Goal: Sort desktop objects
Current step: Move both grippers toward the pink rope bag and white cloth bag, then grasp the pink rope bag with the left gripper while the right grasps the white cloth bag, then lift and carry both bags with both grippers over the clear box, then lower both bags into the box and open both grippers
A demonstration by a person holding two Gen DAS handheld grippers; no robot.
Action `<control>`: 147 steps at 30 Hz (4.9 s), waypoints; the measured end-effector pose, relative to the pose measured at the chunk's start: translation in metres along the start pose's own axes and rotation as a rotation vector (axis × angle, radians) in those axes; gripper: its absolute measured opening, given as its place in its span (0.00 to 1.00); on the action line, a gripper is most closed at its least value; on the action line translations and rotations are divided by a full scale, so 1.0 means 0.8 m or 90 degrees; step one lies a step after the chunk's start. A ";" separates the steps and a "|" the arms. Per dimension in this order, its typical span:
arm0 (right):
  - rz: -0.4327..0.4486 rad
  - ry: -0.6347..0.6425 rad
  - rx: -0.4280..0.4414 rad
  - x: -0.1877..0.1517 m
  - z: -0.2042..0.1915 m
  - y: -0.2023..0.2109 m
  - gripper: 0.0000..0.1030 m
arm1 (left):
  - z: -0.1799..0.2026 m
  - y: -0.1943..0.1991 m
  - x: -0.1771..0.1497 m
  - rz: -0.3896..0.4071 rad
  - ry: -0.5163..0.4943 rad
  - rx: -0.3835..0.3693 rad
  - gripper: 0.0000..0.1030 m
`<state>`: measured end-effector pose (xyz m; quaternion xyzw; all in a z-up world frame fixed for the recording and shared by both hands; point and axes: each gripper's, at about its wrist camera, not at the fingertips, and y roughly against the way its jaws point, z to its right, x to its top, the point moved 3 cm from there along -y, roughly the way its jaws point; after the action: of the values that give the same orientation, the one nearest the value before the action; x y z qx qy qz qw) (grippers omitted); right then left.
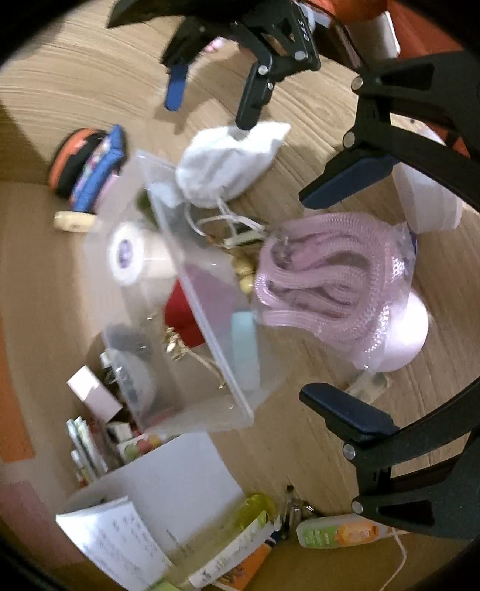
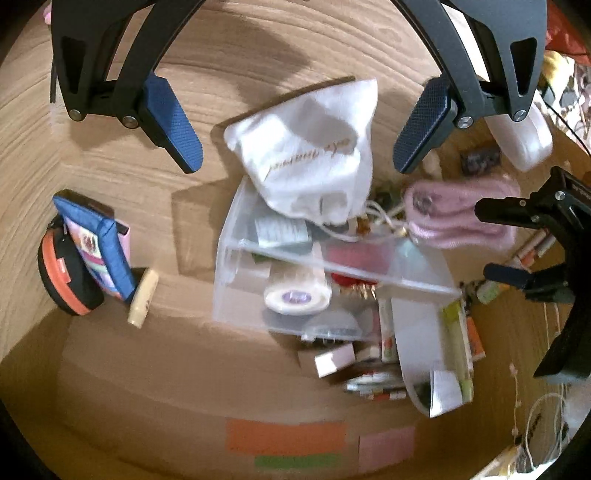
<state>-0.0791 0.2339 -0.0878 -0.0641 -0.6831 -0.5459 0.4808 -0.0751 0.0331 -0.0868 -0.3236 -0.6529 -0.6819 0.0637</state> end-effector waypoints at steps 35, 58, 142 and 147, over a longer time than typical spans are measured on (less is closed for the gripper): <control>-0.086 0.042 0.038 -0.008 -0.005 -0.065 0.60 | 0.026 -0.041 -0.003 -0.051 -0.042 -0.041 0.65; 0.051 -0.017 0.082 0.023 0.006 0.029 0.34 | 0.005 0.036 0.009 0.091 0.026 -0.075 0.63; 0.105 0.031 0.007 0.171 -0.017 -0.080 0.78 | -0.116 -0.025 0.125 0.144 0.144 0.001 0.81; 0.113 0.019 0.001 0.170 -0.015 -0.058 0.79 | -0.111 0.003 0.119 0.178 0.135 0.016 0.88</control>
<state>-0.1726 0.1468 -0.0217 -0.1155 -0.6679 -0.5015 0.5376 -0.1801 -0.0182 -0.0290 -0.3368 -0.5994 -0.6885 0.2308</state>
